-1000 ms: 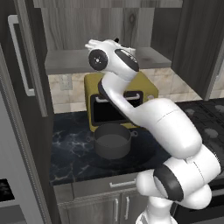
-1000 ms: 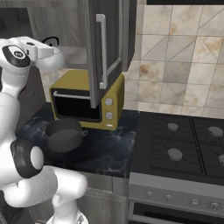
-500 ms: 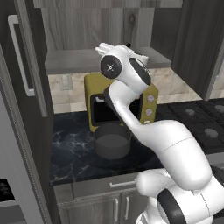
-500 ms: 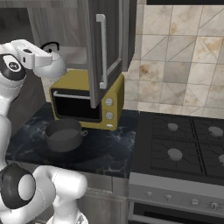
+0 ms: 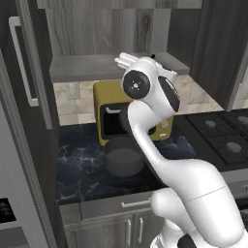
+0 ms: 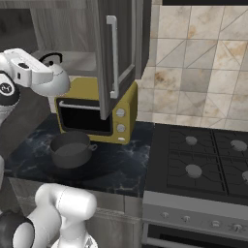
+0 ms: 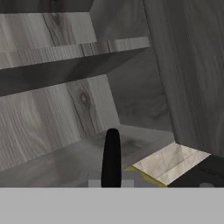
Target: Pick the kettle from the cabinet and place it on a stove burner. Then pick the pot from the counter and place it on another stove burner. Finally, turn both burners on.
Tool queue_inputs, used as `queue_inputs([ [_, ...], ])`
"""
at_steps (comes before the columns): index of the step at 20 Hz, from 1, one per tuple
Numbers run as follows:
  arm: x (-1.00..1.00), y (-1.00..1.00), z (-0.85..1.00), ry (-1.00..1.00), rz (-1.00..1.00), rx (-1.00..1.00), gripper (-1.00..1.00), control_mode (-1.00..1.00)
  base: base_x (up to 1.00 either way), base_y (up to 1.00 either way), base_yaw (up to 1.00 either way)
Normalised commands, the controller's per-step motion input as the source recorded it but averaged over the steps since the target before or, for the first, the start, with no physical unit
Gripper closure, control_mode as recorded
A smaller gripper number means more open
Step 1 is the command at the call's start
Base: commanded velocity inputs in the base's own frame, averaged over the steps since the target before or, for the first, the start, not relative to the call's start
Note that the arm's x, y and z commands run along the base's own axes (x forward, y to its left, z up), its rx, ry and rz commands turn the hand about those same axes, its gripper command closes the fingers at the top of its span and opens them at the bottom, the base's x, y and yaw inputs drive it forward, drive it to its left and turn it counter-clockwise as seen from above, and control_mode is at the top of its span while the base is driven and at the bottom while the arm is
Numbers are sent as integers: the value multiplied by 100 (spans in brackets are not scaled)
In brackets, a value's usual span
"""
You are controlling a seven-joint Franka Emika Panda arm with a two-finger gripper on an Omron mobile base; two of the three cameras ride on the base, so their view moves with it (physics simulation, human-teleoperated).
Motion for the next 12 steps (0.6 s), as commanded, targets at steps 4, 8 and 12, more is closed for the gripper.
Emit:
queue_inputs([
  [4,-46,-14,-2,0,0,3,100,-100,0,0,0],
  [8,-42,-11,-3,0,0,3,100,-100,0,0,0],
  [12,-40,-5,-12,0,0,2,100,-100,0,0,0],
])
